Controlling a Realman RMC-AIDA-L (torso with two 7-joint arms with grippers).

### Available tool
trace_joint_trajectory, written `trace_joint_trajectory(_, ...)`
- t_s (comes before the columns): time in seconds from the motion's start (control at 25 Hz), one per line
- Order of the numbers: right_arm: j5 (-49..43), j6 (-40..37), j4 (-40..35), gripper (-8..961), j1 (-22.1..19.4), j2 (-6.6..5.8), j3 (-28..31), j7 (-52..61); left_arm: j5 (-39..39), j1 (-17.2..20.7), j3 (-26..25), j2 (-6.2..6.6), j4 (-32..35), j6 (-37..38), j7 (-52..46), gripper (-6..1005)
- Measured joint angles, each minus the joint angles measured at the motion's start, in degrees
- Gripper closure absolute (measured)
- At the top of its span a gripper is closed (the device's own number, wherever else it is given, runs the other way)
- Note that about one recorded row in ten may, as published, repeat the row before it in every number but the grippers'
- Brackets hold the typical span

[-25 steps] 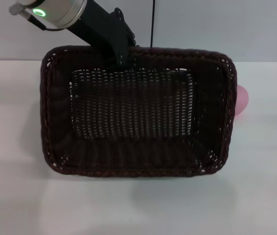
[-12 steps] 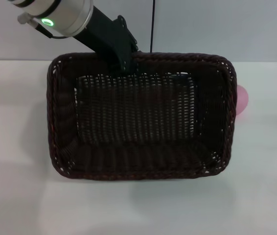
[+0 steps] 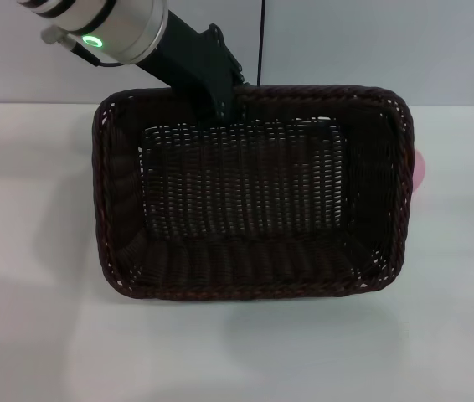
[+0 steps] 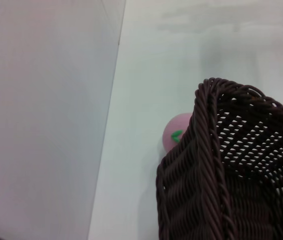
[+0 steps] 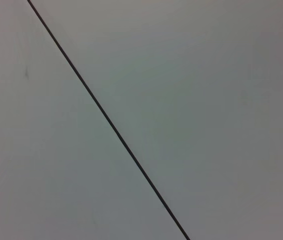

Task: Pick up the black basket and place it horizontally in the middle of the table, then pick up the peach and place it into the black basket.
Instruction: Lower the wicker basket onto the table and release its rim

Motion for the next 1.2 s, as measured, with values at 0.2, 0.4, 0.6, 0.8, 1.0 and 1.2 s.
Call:
trace_joint_trajectory(0.2, 0.0, 0.0, 0.1, 384, 0.0, 0.00, 0.0, 0.0, -0.1, 0.6, 1.7, 0.00, 0.0, -2.2, 0.0, 828)
trace_joint_trajectory(0.4, 0.0, 0.0, 0.1, 382, -0.2, 0.00, 0.1, 0.0, 0.0, 0.7, 2.1, 0.00, 0.0, -2.9, -0.1, 794)
trace_joint_trajectory(0.6, 0.0, 0.2, 0.3, 381, -0.2, 0.00, -0.1, 0.0, -0.1, 1.8, 2.3, 0.00, 0.7, -5.4, -0.7, 697)
trace_joint_trajectory(0.8, 0.0, 0.2, 0.4, 379, -0.3, 0.00, -0.1, 0.0, -0.1, 2.2, 2.3, 0.01, 1.0, -6.5, -0.8, 475)
trace_joint_trajectory(1.0, 0.0, 0.2, 0.4, 378, -0.3, 0.00, -0.2, 0.0, -1.1, 5.7, 2.8, 0.01, 5.5, -11.2, -0.7, 340)
trace_joint_trajectory(1.2, 0.0, 0.1, 0.4, 376, -0.4, 0.00, -0.2, -0.1, -8.3, 12.6, 4.5, 0.21, 10.1, -20.3, 1.2, 234)
